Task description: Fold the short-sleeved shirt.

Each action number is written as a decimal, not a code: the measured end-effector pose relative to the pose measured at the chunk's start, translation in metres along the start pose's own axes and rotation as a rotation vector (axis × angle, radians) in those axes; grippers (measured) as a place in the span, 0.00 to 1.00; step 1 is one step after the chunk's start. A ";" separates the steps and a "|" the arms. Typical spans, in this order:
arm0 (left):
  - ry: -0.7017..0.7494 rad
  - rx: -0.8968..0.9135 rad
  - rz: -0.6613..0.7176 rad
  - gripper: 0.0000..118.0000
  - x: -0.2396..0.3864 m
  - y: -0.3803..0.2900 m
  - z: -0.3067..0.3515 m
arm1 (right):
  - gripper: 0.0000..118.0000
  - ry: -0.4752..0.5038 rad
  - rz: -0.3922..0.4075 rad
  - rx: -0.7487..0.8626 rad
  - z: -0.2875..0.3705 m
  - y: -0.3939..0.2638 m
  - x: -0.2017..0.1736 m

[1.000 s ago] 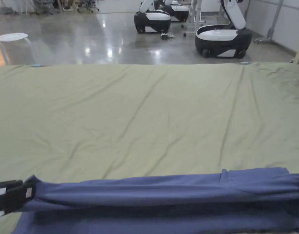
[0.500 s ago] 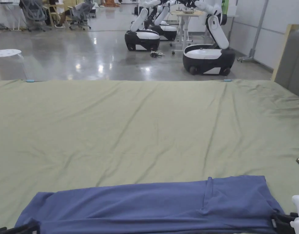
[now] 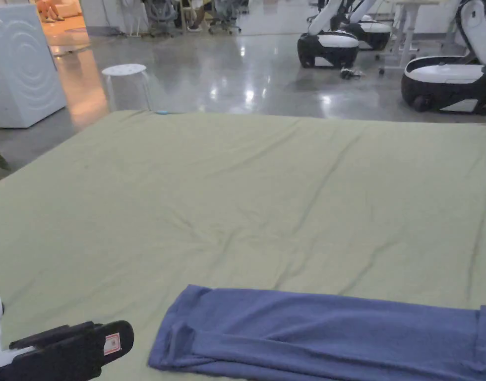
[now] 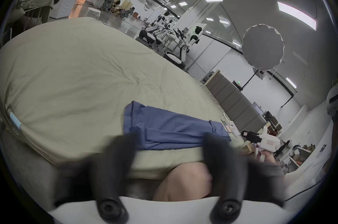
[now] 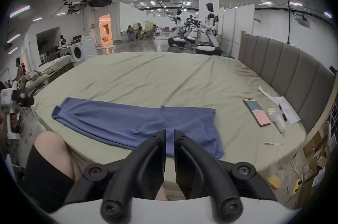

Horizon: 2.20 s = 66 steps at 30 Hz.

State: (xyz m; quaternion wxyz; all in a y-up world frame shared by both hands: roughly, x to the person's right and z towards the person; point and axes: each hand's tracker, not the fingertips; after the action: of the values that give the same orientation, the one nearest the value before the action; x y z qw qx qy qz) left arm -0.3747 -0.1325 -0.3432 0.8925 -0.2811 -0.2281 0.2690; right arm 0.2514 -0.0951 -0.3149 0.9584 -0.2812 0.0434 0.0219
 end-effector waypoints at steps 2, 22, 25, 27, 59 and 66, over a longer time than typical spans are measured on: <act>0.122 0.010 -0.001 0.00 -0.015 0.004 -0.008 | 0.07 0.021 0.053 -0.034 -0.013 0.005 -0.013; -0.403 -0.345 0.402 0.99 -0.130 0.025 -0.168 | 0.07 0.086 0.100 -0.035 -0.026 0.035 -0.065; -0.402 -0.359 0.408 0.99 -0.120 0.023 -0.191 | 0.07 0.100 0.070 -0.045 -0.030 0.035 -0.063; -0.370 -0.394 0.406 0.99 -0.111 0.027 -0.200 | 0.07 0.122 0.049 -0.047 -0.033 0.033 -0.061; -0.124 -0.388 0.138 0.02 -0.059 0.027 -0.200 | 0.07 0.179 -0.100 -0.028 -0.013 0.012 -0.047; -0.081 -0.419 0.188 0.02 -0.085 -0.002 -0.219 | 0.07 0.187 -0.086 -0.024 -0.012 0.017 -0.052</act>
State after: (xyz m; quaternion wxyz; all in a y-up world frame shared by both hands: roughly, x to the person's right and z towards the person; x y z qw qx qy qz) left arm -0.3160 -0.2688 -0.5249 0.7756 -0.4693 -0.2876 0.3091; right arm 0.1975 -0.0881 -0.3295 0.9468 -0.2951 0.1202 -0.0452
